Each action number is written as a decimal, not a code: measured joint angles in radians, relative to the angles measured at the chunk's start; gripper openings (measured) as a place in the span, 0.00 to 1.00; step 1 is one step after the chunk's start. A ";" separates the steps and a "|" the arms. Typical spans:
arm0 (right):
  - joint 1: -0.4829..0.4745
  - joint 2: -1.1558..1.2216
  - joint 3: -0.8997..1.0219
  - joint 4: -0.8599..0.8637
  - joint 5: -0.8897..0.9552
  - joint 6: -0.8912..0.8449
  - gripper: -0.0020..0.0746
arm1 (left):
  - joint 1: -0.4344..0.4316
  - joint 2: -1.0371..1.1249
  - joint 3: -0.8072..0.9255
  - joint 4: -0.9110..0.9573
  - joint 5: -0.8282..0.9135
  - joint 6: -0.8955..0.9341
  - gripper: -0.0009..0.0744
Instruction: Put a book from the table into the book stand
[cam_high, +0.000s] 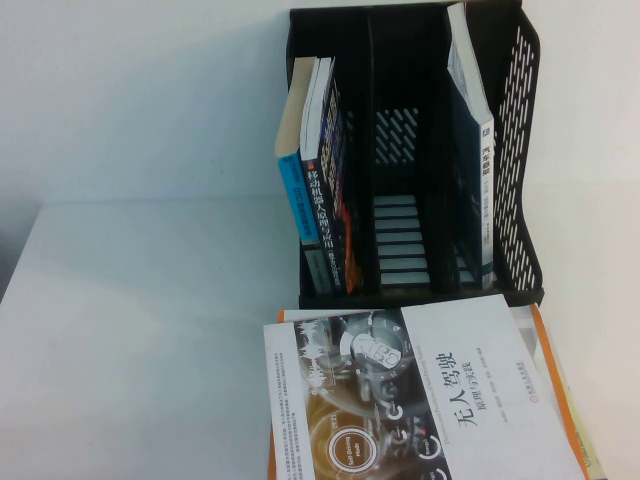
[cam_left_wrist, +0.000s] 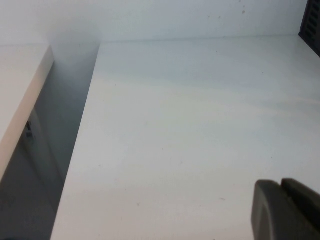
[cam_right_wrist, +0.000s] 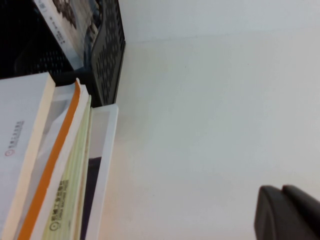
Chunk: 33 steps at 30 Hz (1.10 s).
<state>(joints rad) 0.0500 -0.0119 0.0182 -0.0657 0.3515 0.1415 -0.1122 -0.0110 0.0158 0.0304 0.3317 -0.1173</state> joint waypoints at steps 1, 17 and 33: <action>0.000 0.000 0.000 0.000 0.000 0.000 0.02 | 0.000 0.000 0.000 0.000 0.000 0.000 0.01; 0.000 0.000 0.010 -0.002 -0.360 0.000 0.02 | 0.000 0.000 0.006 -0.050 -0.391 0.004 0.01; 0.000 0.000 0.010 -0.004 -0.552 0.000 0.02 | 0.000 0.000 0.006 -0.055 -0.685 0.005 0.01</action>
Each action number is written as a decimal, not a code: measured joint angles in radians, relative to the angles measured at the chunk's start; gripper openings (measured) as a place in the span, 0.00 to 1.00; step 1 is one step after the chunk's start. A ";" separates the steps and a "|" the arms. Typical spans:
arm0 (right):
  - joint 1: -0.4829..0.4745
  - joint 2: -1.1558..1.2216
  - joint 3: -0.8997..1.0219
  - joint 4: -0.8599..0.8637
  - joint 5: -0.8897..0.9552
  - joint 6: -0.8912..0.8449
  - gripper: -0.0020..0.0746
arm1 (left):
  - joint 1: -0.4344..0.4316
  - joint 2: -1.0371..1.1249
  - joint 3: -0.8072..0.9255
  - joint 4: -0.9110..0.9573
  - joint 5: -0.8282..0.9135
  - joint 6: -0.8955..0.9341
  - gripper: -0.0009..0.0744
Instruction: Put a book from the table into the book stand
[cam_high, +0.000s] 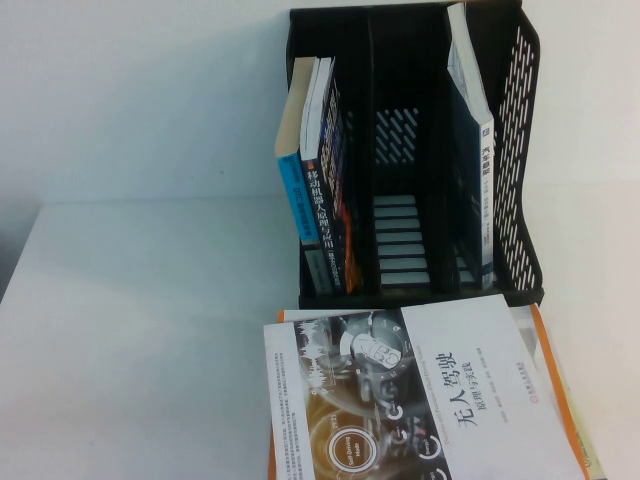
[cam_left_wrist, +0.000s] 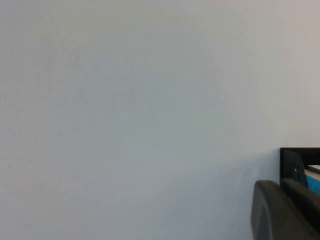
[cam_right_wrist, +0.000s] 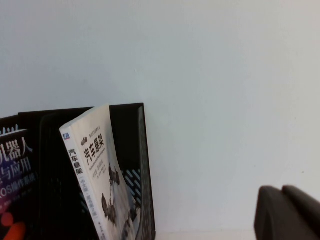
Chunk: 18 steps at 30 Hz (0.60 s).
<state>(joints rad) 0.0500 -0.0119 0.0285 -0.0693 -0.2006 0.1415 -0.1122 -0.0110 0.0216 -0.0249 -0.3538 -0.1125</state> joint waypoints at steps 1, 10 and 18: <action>0.000 0.000 0.000 0.000 0.000 0.000 0.02 | 0.000 0.000 0.000 0.000 0.000 0.000 0.01; 0.000 0.000 0.000 0.024 -0.063 0.005 0.02 | 0.000 0.000 0.000 -0.002 -0.022 -0.066 0.01; 0.000 0.000 -0.091 0.170 0.084 -0.042 0.02 | 0.000 0.000 -0.069 -0.051 0.285 -0.221 0.01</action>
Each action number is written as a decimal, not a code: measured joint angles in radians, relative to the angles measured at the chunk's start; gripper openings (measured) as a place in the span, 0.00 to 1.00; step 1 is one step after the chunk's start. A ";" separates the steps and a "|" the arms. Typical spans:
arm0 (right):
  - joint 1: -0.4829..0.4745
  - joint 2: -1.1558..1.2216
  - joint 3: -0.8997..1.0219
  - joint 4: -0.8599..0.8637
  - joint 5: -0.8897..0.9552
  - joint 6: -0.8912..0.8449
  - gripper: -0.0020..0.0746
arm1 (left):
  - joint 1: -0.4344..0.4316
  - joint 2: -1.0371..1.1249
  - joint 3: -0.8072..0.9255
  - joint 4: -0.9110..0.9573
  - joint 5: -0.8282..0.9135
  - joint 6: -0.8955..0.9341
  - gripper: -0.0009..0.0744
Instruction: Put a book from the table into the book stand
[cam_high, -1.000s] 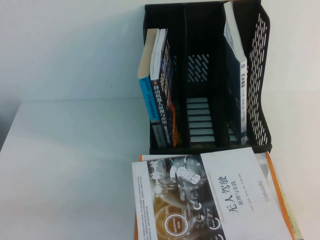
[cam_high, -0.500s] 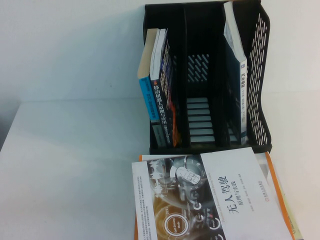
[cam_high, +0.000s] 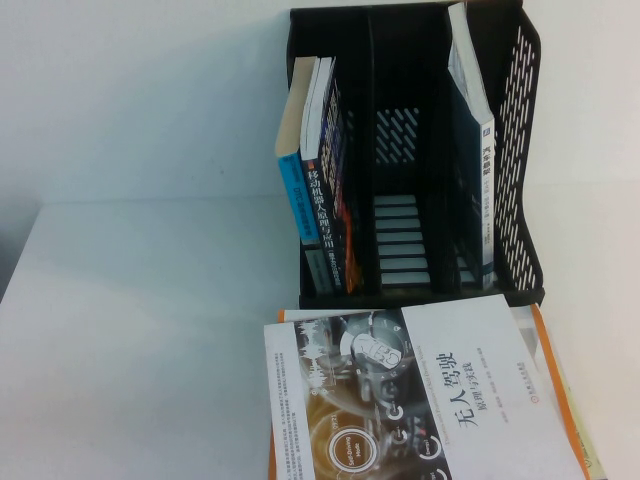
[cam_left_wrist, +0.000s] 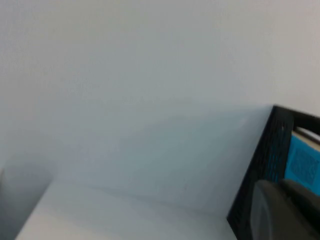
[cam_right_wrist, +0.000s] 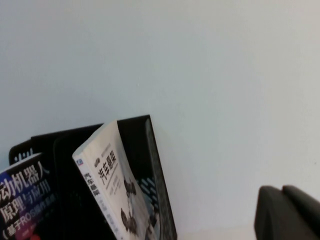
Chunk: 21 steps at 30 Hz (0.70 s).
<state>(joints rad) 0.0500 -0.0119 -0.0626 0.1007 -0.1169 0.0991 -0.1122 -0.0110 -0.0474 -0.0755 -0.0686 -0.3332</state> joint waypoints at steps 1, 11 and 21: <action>0.000 0.000 -0.039 0.001 0.071 -0.004 0.02 | 0.000 0.000 -0.040 -0.013 0.087 -0.018 0.01; 0.000 0.258 -0.363 0.106 0.690 -0.025 0.02 | 0.000 0.325 -0.370 -0.139 0.592 -0.012 0.01; 0.000 0.702 -0.411 0.595 0.827 -0.457 0.02 | 0.000 0.696 -0.409 -0.670 0.686 0.405 0.01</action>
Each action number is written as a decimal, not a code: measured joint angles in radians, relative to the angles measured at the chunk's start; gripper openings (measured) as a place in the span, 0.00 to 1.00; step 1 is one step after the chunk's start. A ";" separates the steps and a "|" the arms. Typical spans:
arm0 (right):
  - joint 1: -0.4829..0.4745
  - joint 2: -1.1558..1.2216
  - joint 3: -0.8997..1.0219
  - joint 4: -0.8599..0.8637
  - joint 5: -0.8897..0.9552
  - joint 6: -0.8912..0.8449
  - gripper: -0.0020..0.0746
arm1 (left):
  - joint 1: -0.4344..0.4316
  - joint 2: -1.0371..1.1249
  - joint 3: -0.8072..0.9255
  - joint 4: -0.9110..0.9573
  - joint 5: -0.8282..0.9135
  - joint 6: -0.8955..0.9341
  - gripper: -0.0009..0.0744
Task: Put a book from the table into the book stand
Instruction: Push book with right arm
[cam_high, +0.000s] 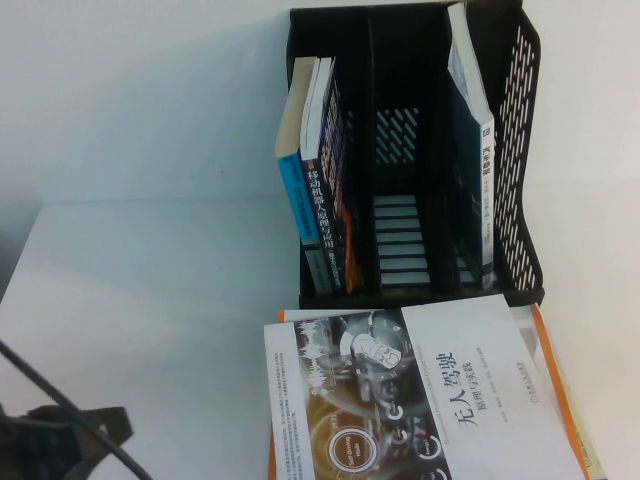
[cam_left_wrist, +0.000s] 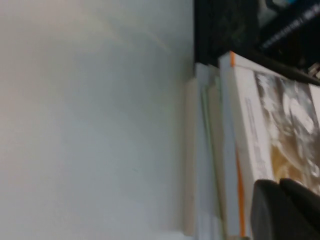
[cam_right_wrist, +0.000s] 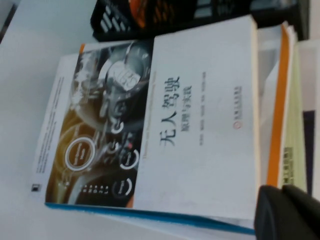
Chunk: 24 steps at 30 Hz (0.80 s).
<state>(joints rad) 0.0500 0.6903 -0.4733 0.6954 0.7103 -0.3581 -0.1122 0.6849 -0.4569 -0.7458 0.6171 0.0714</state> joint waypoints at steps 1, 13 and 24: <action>0.000 0.058 0.000 0.046 0.000 -0.050 0.02 | 0.000 0.038 0.000 -0.082 0.018 0.079 0.01; 0.029 0.580 -0.088 0.290 -0.102 -0.408 0.02 | 0.000 0.372 0.000 -0.584 0.084 0.534 0.01; 0.096 0.775 -0.147 0.323 -0.186 -0.466 0.02 | 0.000 0.466 0.000 -0.718 0.112 0.635 0.16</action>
<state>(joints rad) 0.1462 1.4649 -0.6202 1.0186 0.5246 -0.8240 -0.1122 1.1512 -0.4569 -1.4635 0.7292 0.7062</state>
